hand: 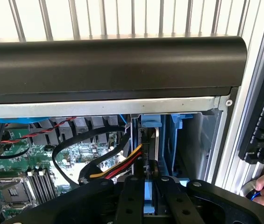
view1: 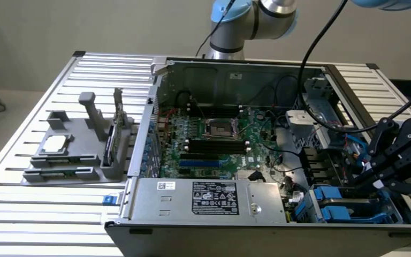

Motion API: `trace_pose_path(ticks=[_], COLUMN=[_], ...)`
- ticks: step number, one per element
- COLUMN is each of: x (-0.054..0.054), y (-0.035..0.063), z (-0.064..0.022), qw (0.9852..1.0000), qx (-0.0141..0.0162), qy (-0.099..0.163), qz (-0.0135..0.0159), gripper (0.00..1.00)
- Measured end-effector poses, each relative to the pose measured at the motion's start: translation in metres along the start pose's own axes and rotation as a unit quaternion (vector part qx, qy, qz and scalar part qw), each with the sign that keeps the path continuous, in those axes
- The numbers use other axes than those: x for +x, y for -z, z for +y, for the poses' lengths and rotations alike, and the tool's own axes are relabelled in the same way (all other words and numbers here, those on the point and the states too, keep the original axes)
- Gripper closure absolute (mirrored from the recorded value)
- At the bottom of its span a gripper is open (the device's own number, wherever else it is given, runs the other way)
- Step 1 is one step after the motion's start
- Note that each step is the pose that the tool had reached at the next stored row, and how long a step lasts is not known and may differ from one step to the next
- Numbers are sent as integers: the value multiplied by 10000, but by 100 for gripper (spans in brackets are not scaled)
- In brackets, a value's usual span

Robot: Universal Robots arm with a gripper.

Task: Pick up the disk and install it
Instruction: 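Insert the first disk wire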

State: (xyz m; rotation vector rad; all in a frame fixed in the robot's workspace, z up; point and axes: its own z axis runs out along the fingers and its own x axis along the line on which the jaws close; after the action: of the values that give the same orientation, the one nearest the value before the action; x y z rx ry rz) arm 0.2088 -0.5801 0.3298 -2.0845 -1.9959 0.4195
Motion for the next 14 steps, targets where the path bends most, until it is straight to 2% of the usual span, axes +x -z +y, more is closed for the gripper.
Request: trace_pose_path(ticks=[14], x=[7], y=[-1], z=[0], qw=[10000], qx=[7], qy=[-4], qz=[-4], gripper=[84])
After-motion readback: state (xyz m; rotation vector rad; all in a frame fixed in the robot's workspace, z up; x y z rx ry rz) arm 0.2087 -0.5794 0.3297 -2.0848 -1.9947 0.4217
